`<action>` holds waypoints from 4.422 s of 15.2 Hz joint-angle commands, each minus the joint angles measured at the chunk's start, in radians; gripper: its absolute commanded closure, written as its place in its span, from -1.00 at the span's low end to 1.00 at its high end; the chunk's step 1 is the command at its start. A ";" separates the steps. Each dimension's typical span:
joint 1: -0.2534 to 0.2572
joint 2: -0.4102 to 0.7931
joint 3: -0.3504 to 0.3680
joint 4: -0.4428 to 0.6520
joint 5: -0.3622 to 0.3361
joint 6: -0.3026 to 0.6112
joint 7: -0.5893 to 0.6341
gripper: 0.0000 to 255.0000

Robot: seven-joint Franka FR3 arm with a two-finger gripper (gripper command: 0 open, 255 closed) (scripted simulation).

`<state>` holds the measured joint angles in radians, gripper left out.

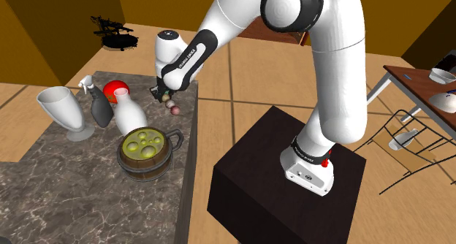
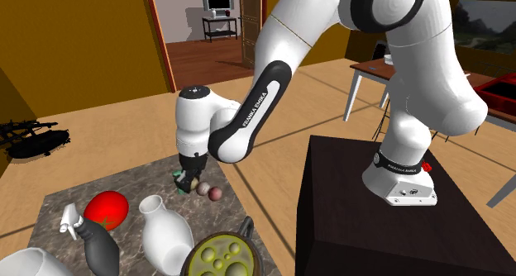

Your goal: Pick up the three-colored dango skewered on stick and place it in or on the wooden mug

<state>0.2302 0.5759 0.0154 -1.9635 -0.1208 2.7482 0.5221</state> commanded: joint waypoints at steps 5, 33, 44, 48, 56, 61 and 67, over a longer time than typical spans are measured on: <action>-0.007 -0.065 0.008 -0.009 0.007 -0.056 -0.010 1.00; 0.057 -0.336 0.048 -0.072 -0.001 -0.270 0.086 1.00; 0.221 -0.427 0.123 -0.185 -0.085 -0.276 0.387 1.00; 0.281 -0.437 0.158 -0.191 -0.113 -0.294 0.501 1.00; 0.287 -0.366 0.145 -0.218 -0.159 -0.201 0.542 1.00; 0.294 -0.317 0.132 -0.227 -0.192 -0.145 0.572 1.00; 0.297 -0.303 0.128 -0.229 -0.202 -0.130 0.581 1.00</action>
<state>0.5271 0.2726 0.1436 -2.1921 -0.3223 2.6183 1.1026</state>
